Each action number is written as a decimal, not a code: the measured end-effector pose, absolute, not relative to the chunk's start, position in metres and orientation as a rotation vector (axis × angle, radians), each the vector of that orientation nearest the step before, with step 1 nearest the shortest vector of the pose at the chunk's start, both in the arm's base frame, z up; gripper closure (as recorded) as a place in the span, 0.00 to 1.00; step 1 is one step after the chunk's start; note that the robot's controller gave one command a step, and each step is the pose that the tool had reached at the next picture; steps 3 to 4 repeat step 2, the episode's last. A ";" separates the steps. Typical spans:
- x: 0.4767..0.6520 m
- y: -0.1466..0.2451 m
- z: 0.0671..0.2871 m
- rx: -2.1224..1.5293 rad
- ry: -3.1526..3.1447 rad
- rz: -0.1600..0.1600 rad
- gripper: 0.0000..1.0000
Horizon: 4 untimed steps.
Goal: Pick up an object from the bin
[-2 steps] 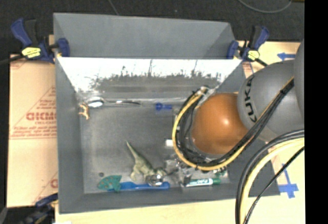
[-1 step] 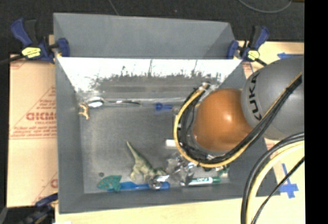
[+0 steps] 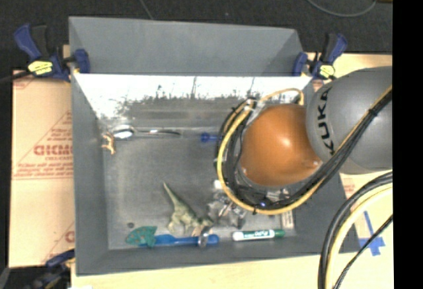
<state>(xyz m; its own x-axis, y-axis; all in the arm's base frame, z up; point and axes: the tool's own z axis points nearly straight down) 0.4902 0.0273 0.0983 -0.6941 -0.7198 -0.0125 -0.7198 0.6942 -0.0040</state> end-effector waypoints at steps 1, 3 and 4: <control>0.489 0.002 0.201 -0.865 3.010 0.005 1.00; 0.497 0.009 0.234 -0.814 3.025 0.004 1.00; 0.497 0.009 0.234 -0.814 3.025 0.004 1.00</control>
Offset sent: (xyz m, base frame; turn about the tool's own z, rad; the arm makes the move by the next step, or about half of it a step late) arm 0.0217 0.0094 0.2056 0.0231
